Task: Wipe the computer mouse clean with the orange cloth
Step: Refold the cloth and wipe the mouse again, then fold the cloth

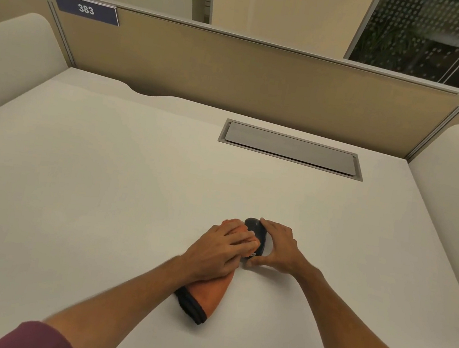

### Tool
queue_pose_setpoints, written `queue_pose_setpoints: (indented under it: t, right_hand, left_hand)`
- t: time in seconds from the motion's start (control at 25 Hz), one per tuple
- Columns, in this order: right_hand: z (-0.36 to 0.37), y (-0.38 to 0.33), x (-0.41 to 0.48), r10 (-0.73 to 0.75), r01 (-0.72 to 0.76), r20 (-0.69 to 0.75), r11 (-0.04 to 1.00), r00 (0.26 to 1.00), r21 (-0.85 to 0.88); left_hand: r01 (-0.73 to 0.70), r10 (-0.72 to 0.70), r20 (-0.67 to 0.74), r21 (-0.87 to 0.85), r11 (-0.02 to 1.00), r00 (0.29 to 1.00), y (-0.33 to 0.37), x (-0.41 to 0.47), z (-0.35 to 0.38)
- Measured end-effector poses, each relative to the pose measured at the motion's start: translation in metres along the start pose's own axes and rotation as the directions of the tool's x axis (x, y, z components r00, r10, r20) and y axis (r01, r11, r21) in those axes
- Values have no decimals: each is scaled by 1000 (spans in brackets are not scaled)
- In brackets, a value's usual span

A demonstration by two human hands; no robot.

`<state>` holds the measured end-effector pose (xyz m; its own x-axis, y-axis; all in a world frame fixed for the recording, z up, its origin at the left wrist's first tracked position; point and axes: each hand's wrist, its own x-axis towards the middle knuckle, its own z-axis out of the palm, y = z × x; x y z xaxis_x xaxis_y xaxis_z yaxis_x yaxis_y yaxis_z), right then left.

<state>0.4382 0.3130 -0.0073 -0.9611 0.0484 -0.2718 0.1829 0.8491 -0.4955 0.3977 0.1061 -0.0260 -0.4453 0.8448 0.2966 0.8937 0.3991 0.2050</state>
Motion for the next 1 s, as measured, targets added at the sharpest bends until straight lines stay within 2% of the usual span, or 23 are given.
queue_pose_setpoints:
  t: [0.12,0.24,0.48,0.6,0.76,0.84,0.92,1.0]
  right_hand:
    - [1,2,0,1,-1,5,1000,1000,16]
    - [2,3,0,-14,14,-3,999,1000,32]
    - [1,3,1,-14,14,2,1000,1000,27]
    - [1,5,2,-14,14,1,1000,1000,26]
    - [2,5,2,-40,41,-19,998,999,48]
    - [1,5,1,-47,48,-28,997,999,58]
    - [1,5,1,-50,52,-30,997,998,60]
    - [2,6,2,-47,48,-21,997,999,57]
  left_hand:
    - [136,-136,20,-15,991,991,4,14,-2]
    - [289,-281,111,-64,955,953,3,35,-8]
    - [409,-398,245,7,912,884,-14,73,-12]
    - [390,-368,255,-41,920,894,-20,73,-11]
    - [267,-228,242,-146,952,943,-26,60,-12]
    - [206,-170,225,-146,968,959,-29,57,-12]
    - [214,-182,236,-121,969,955,-28,59,-11]
    - [293,-261,253,-100,951,932,-24,65,-9]
